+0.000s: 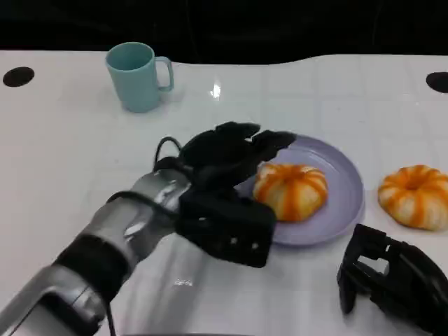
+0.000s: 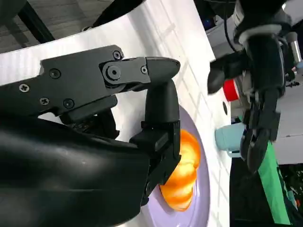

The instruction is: Grasp the bread from the table and place it into the plate.

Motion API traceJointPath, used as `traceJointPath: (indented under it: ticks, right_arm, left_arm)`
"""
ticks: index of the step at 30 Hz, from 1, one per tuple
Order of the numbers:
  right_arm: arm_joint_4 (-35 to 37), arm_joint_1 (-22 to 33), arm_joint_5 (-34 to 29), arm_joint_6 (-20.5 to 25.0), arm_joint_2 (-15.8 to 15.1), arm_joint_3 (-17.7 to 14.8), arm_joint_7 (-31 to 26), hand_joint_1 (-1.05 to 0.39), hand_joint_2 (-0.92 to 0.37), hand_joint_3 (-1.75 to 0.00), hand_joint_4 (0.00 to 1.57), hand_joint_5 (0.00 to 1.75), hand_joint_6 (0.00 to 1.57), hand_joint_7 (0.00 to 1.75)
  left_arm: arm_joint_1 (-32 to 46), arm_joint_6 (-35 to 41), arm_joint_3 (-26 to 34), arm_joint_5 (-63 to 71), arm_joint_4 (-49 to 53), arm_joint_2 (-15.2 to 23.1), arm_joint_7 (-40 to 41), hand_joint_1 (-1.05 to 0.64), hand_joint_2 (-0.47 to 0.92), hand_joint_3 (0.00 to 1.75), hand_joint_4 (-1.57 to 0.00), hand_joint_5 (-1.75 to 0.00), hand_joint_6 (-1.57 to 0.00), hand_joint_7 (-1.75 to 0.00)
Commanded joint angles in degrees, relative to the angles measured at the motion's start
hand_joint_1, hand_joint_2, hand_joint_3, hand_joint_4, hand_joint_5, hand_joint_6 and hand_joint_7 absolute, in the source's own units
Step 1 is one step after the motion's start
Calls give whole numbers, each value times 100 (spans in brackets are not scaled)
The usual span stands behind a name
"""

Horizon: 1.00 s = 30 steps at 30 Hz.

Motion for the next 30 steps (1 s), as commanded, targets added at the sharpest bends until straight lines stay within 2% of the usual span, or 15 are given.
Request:
traceJointPath:
  ticks: [1, 5, 6, 9, 12, 14, 15, 16, 17, 20, 22, 25, 26, 28, 30]
  right_arm:
    - [-14, 85, -17, -3, -84, -35, -43, -58, -92, -27, 72, 175, 60, 163]
    - [-100, 111, -1, 131, -69, -30, -99, -59, -92, -26, 73, 175, 61, 164]
    - [-87, 106, 12, 142, -67, -33, -82, -59, -92, -26, 73, 175, 61, 165]
    - [-105, 111, 9, 199, -84, -29, -81, -59, -92, -25, 74, 175, 61, 164]
    - [-146, 124, -10, 220, -102, -29, -97, -59, -92, -24, 73, 175, 62, 160]
    - [-153, 124, -46, 196, -119, -22, -110, -60, -92, -25, 73, 175, 63, 159]
    - [-162, 117, 7, 279, -112, -39, -83, -60, -92, -25, 73, 175, 63, 159]
    - [-170, 113, 49, 338, -104, -52, -59, -59, -92, -23, 73, 175, 63, 159]
    - [-178, 112, 75, 377, -100, -59, -46, -59, -92, -22, 72, 175, 63, 159]
    - [-181, 97, 116, 415, -92, -73, -27, -58, -92, -22, 72, 175, 62, 159]
    - [-154, 86, 93, 368, -103, -65, -22, -57, -92, -23, 72, 175, 62, 159]
    - [-146, 78, 76, 344, -109, -56, -20, -57, -92, -24, 72, 175, 61, 159]
    - [-147, 75, 70, 341, -111, -52, -22, -57, -92, -24, 72, 175, 62, 159]
    - [-155, 74, 44, 331, -110, -43, -53, -58, -92, -24, 73, 175, 62, 160]
    - [-168, 76, 43, 350, -108, -42, -64, -58, -92, -24, 73, 175, 62, 160]
  left_arm:
    - [644, -485, 389, -390, -611, 409, 50, -87, 92, 55, -16, -23, -9, -13]
    - [1076, -1001, 716, -721, -784, 537, 190, -81, 92, 49, -23, -30, -15, -15]
    - [1302, -1238, 882, -1117, -817, 600, -31, -80, 92, 49, -24, -31, -16, -15]
    - [1910, -1813, 1328, -2638, -790, 601, -1023, -71, 92, 47, -28, -58, -28, -13]
    - [2347, -1989, 1621, -3729, -874, 533, -1844, -68, 92, 43, -38, -68, -37, -15]
    - [2603, -2058, 1813, -4288, -952, 454, -2278, -69, 92, 41, -53, -79, -50, -22]
    - [2812, -1976, 1945, -4763, -1044, 371, -2612, -69, 92, 41, -56, -81, -52, -23]
    - [2955, -1895, 2050, -5097, -1113, 303, -2870, -74, 92, 42, -53, -101, -56, -40]
    - [3048, -1832, 2134, -5330, -1162, 252, -3075, -77, 92, 43, -49, -121, -51, -69]
    - [3404, -1435, 2480, -6003, -1409, 8, -3366, -81, 92, 43, -47, -151, -52, -110]
    - [3609, -1028, 2693, -6423, -1626, -170, -3492, -81, 92, 39, -48, -163, -55, -121]
    - [3810, -540, 2932, -6769, -1895, -373, -3607, -80, 92, 36, -48, -168, -56, -126]
    - [3905, -317, 3023, -6953, -2009, -466, -3631, -79, 92, 35, -58, -172, -55, -144]
    - [4106, 123, 3191, -7335, -2239, -636, -3745, -76, 92, 34, -67, -174, -55, -160]
    - [4291, 487, 3313, -7582, -2434, -778, -3786, -77, 92, 31, -75, -174, -58, -167]
